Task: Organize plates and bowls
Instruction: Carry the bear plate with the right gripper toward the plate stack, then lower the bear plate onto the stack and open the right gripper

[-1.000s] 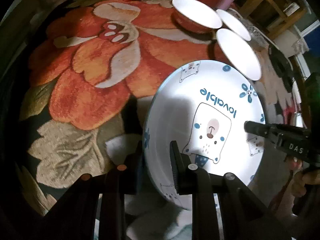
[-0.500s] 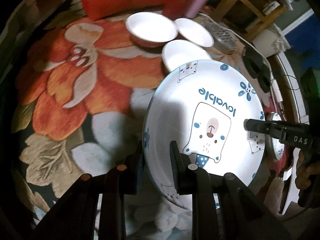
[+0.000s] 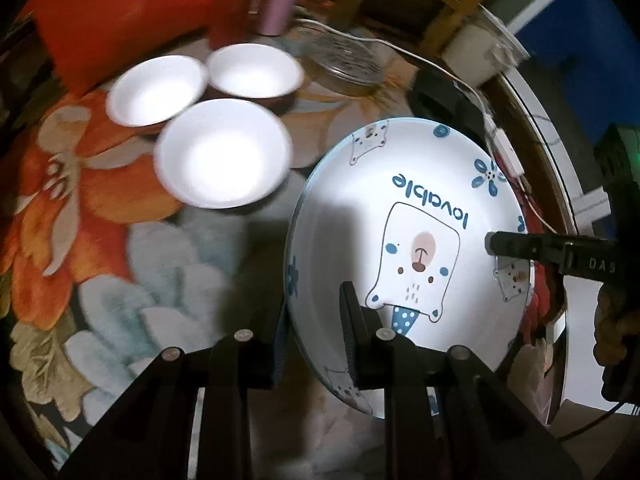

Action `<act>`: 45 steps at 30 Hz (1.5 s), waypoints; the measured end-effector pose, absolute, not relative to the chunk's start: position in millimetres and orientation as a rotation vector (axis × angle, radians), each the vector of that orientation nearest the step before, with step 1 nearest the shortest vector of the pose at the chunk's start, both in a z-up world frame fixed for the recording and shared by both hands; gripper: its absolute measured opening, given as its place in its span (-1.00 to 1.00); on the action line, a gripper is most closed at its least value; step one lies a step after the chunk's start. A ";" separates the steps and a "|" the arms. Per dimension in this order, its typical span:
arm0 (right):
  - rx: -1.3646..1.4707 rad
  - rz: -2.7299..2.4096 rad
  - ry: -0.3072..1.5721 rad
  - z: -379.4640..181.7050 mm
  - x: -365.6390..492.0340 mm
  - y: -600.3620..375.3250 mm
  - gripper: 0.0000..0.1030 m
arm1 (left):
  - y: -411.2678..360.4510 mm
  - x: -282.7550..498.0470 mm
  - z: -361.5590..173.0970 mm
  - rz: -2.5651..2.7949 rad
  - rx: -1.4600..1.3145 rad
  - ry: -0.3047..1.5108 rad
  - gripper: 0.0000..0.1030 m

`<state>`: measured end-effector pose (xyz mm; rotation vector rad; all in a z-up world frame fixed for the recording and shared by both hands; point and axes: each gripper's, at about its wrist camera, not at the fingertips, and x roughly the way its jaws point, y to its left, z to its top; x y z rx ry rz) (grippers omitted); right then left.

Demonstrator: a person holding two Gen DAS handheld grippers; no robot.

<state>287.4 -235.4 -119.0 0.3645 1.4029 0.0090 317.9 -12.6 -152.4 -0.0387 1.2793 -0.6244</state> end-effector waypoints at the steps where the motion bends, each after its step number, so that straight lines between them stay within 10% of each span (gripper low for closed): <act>1: 0.370 -0.002 1.397 -117.5 284.3 -243.1 -0.76 | -22.3 316.1 -152.0 -0.638 -0.033 1.280 -0.54; 45: 0.654 -0.395 1.317 -163.8 140.2 -486.9 -0.76 | -311.8 250.2 -191.9 -0.889 0.199 1.258 -0.55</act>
